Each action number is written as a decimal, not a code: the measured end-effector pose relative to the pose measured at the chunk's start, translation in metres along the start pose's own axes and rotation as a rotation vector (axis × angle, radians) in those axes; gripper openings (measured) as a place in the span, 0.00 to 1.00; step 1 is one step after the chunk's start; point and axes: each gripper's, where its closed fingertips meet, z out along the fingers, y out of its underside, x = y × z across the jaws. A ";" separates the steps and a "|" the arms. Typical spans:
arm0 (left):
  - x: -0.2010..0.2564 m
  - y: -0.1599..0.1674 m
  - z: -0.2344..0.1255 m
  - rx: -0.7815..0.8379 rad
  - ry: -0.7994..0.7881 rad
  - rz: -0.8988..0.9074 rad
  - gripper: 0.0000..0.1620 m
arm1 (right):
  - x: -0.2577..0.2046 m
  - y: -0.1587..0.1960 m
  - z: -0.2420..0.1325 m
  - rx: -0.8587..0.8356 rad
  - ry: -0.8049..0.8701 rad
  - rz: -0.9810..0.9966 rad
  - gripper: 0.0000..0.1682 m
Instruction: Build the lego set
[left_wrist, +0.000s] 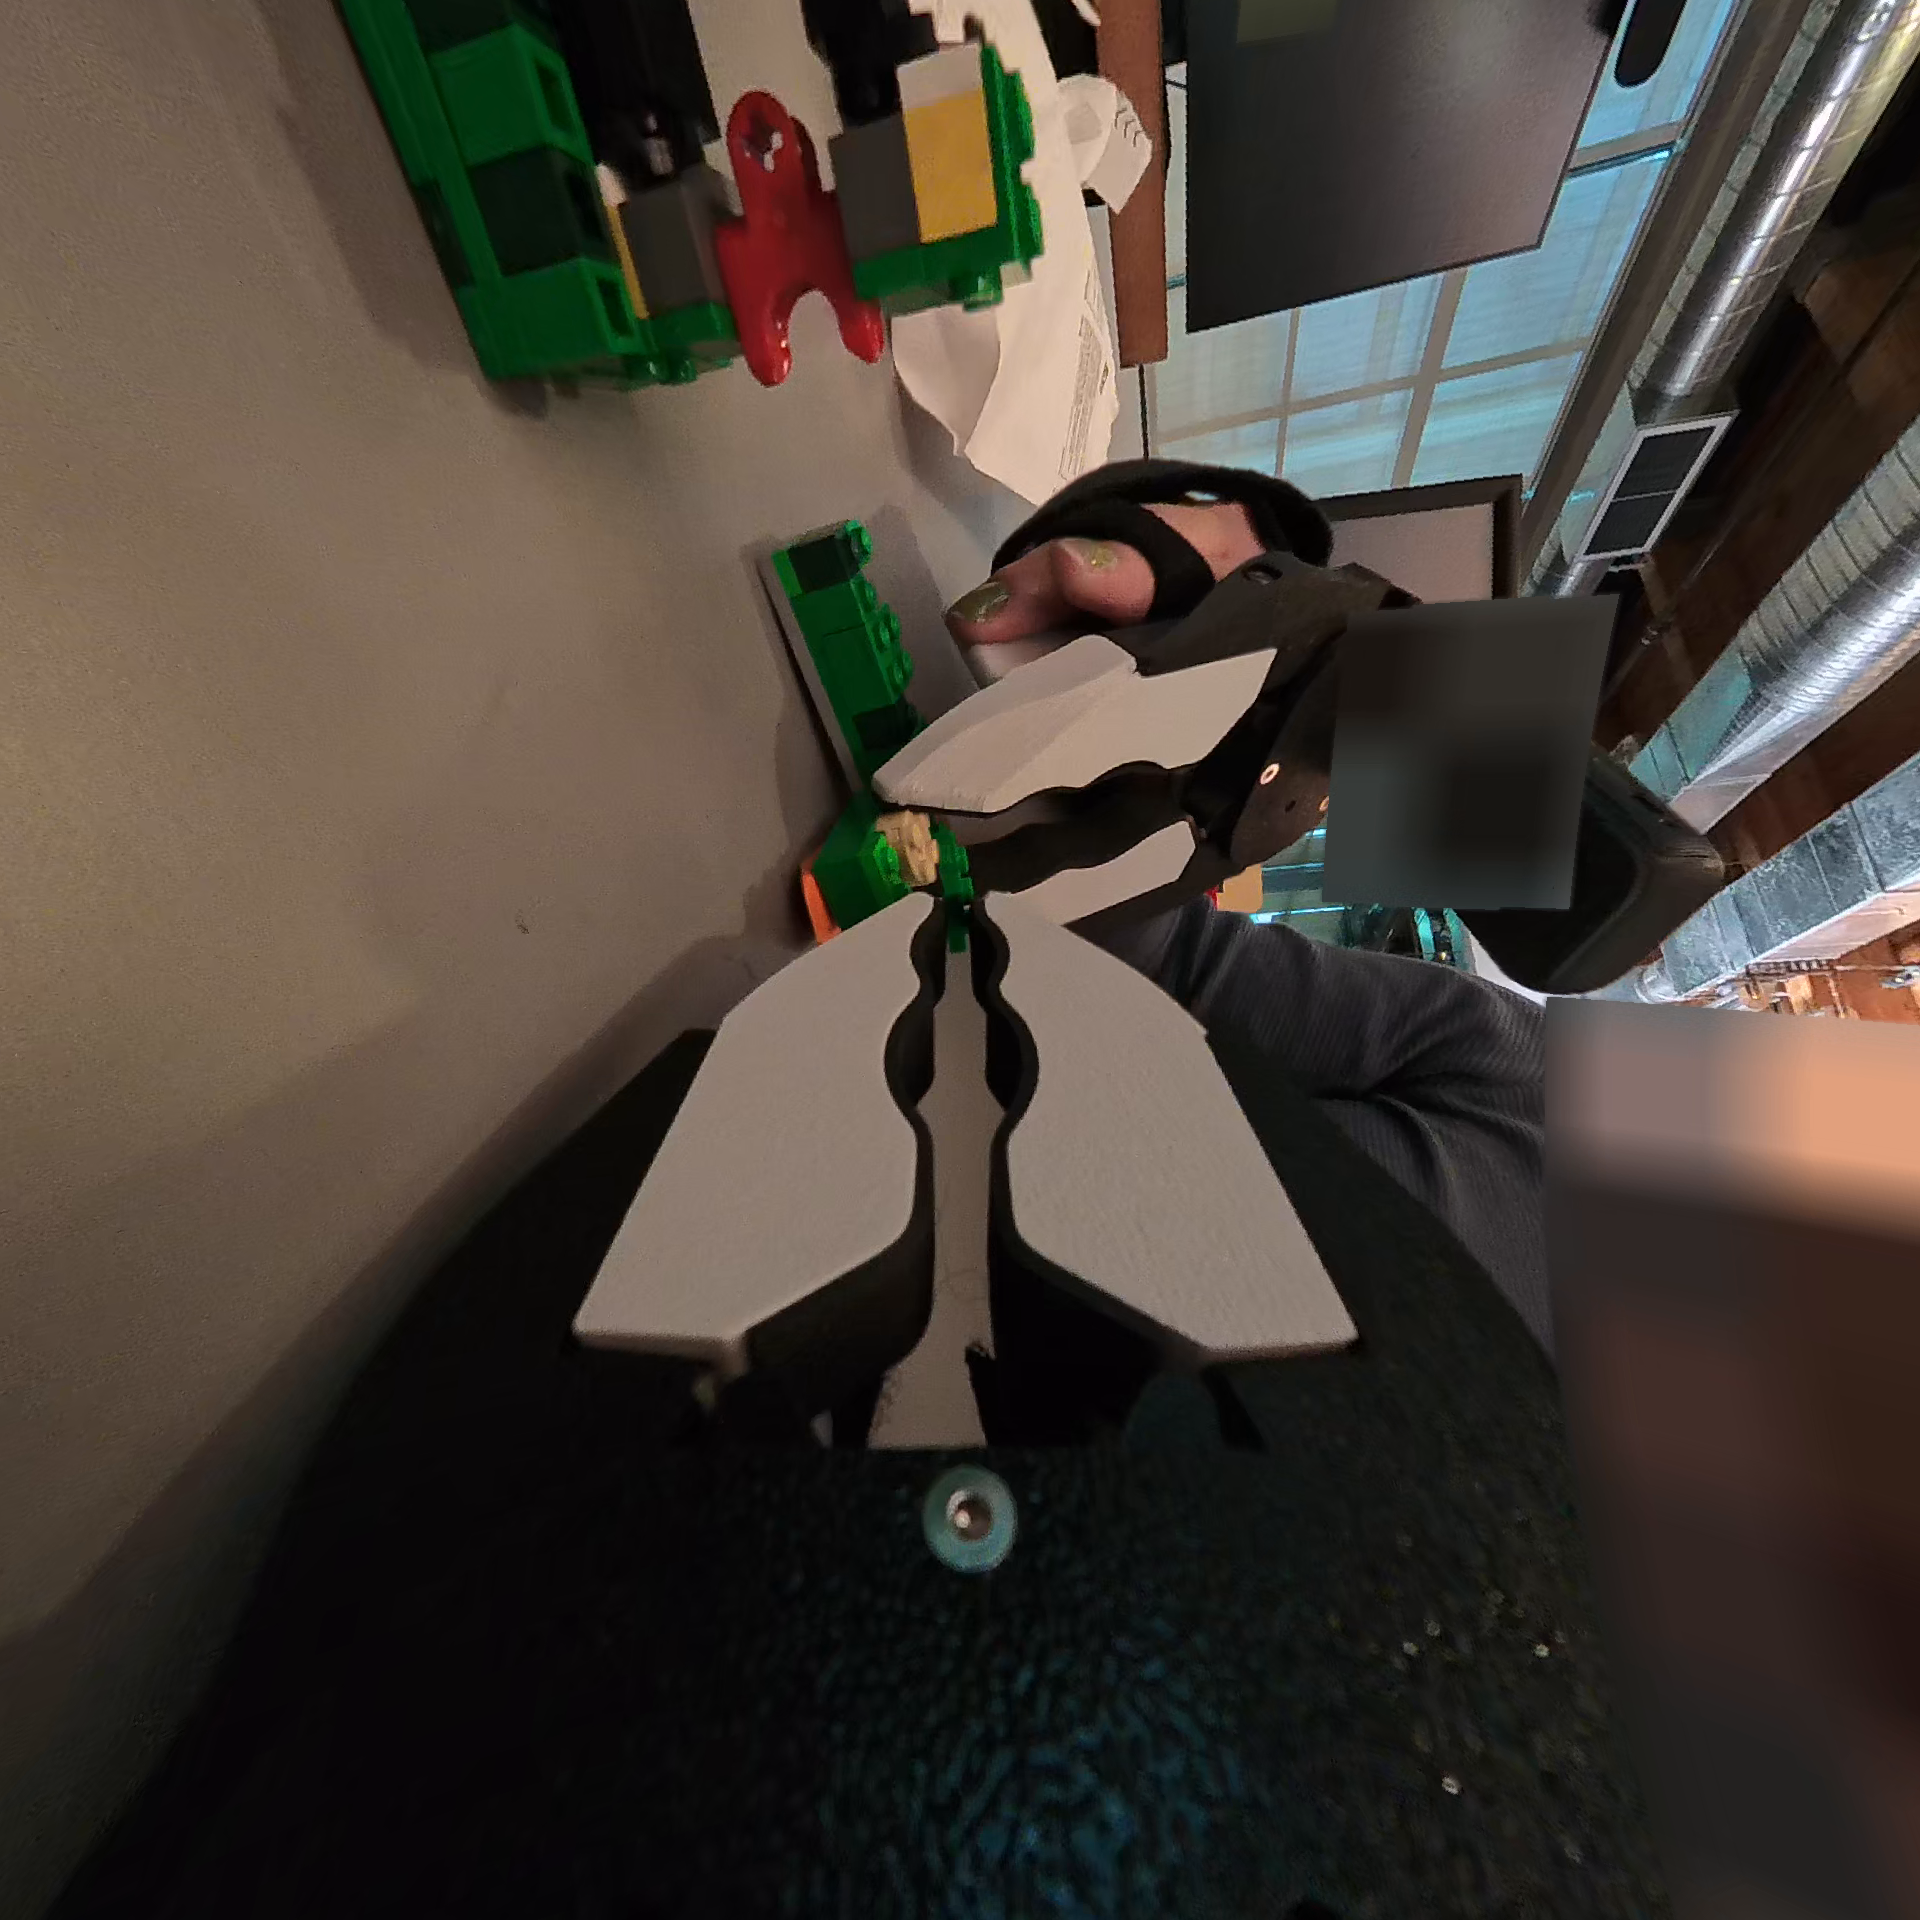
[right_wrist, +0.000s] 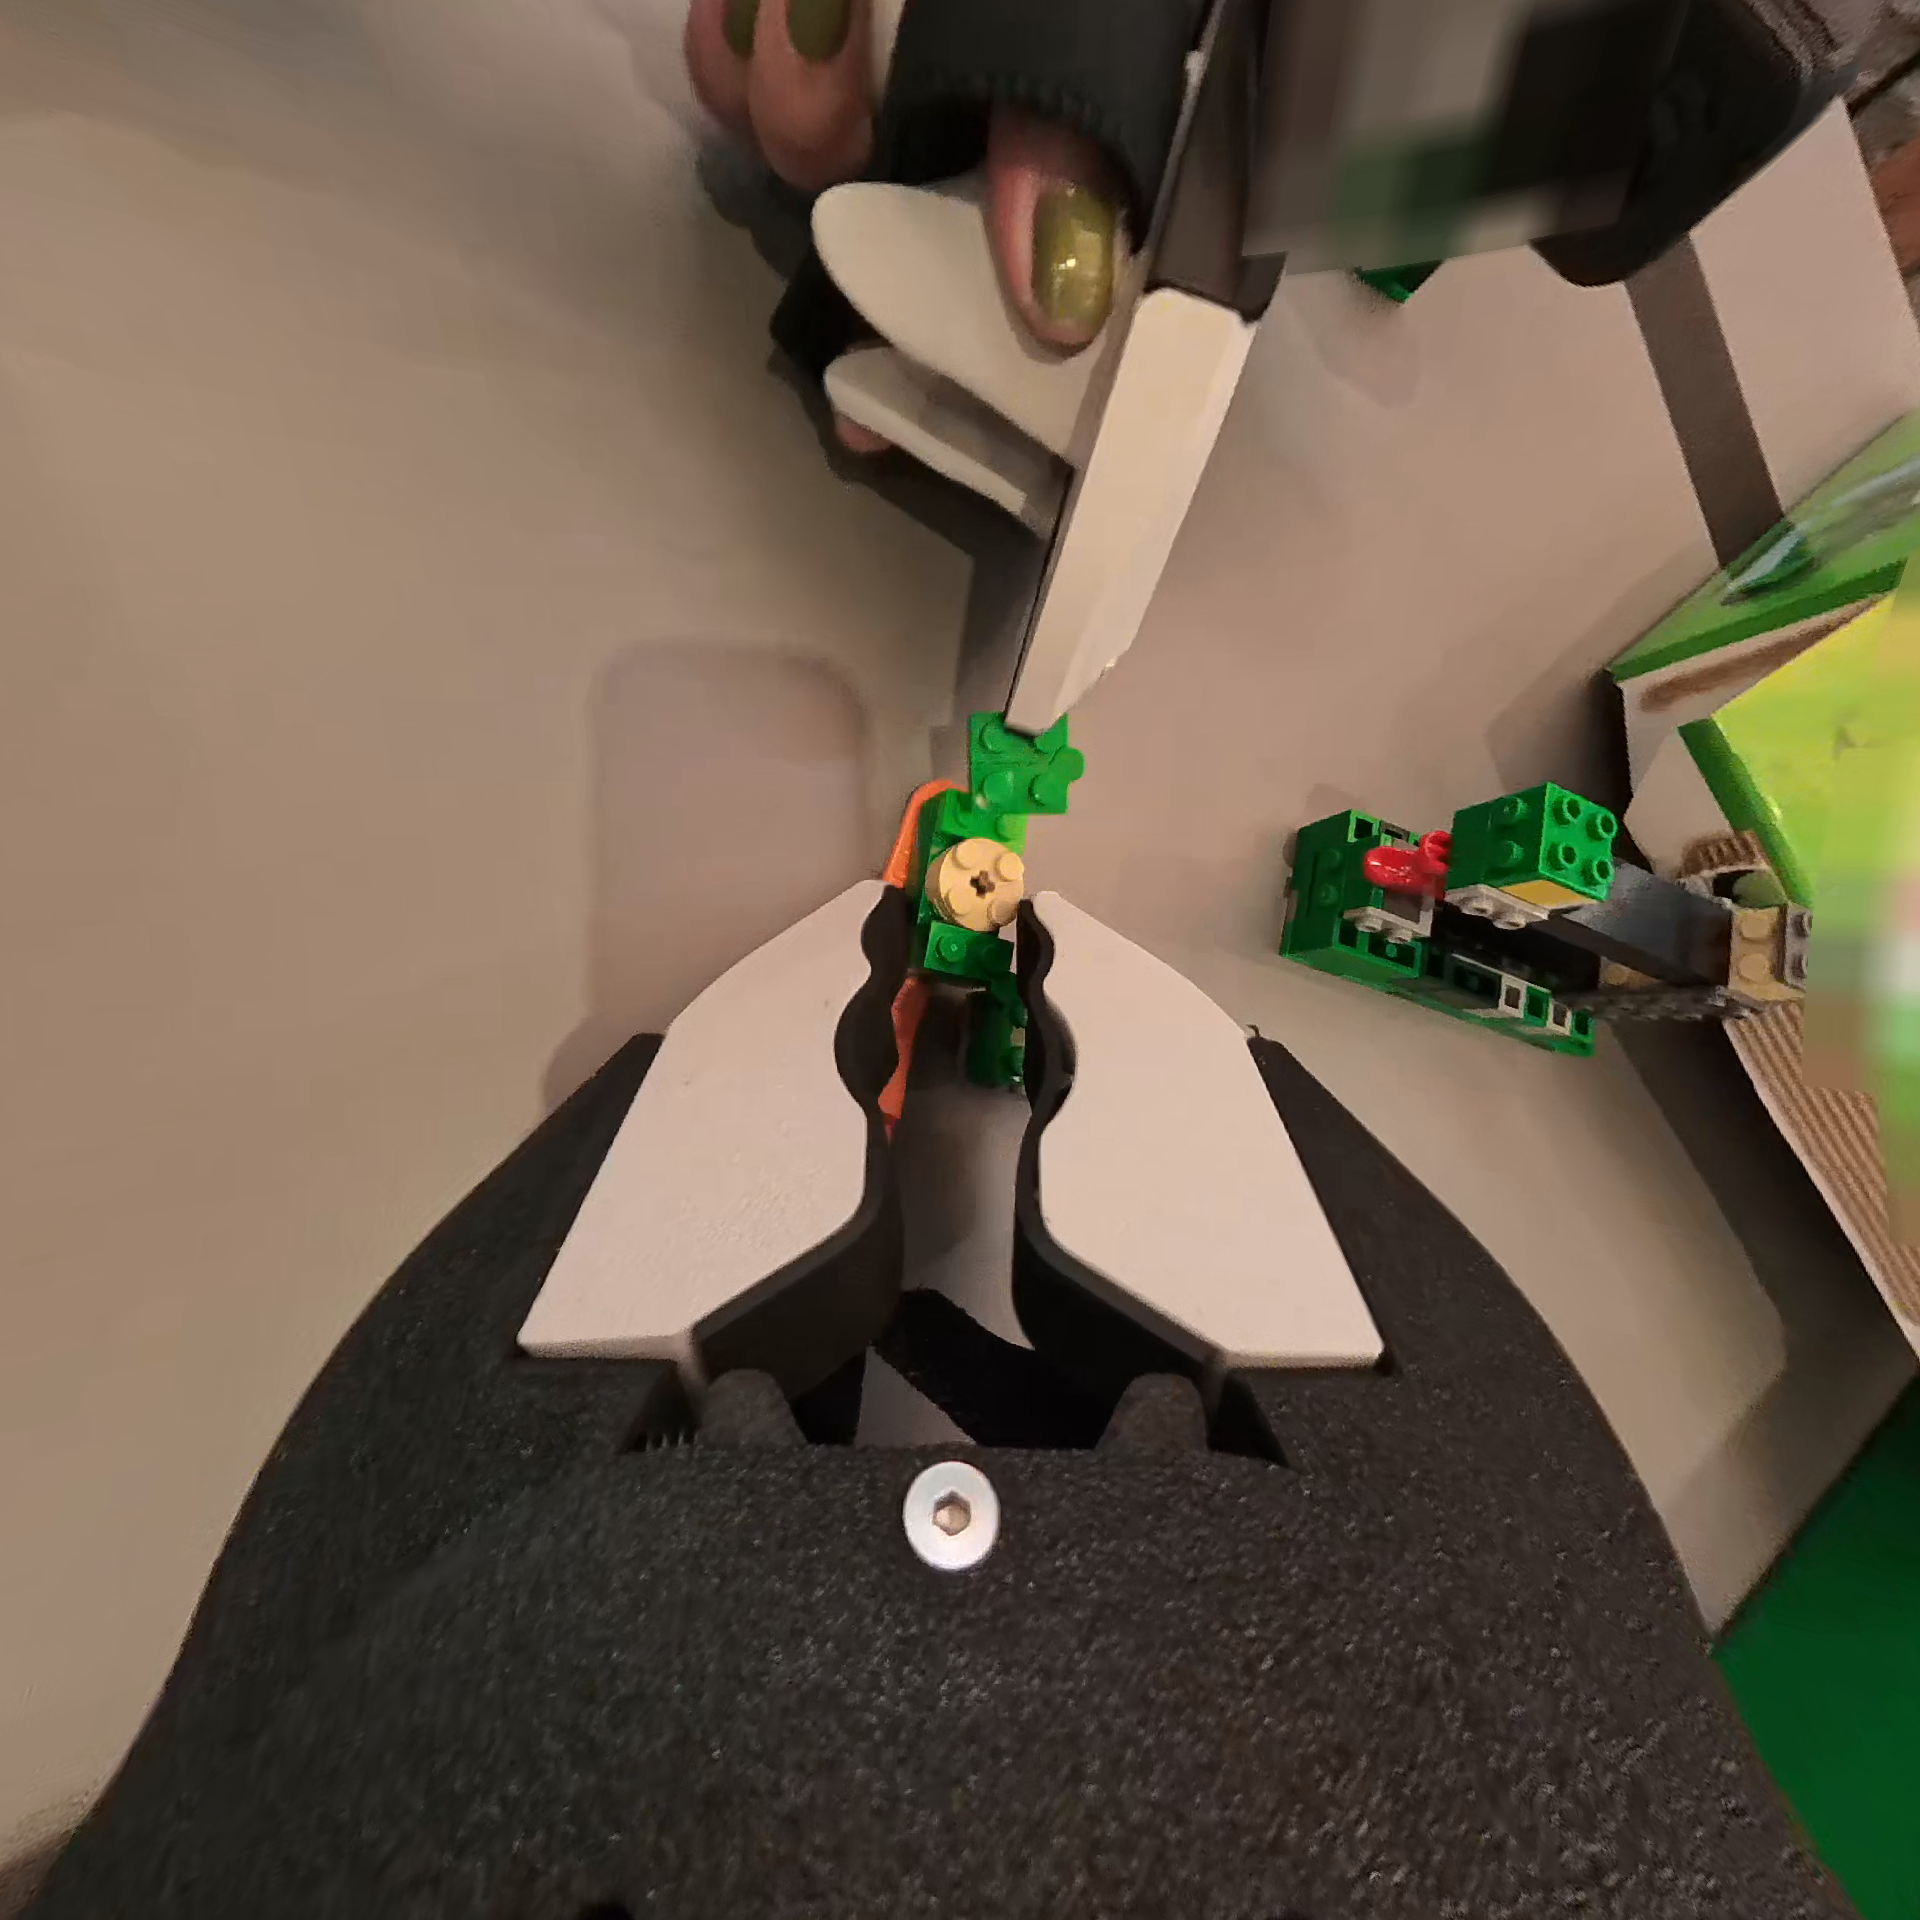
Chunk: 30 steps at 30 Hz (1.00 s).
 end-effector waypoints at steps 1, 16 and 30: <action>0.000 0.000 0.000 -0.007 -0.003 0.001 0.02 | 0.000 0.001 -0.001 0.000 -0.009 -0.018 0.12; -0.003 0.006 0.007 -0.049 0.003 -0.029 0.02 | -0.005 0.002 -0.004 0.041 -0.024 -0.138 0.11; -0.009 0.009 0.008 -0.063 -0.064 -0.042 0.03 | -0.006 0.000 -0.004 0.088 -0.008 -0.161 0.12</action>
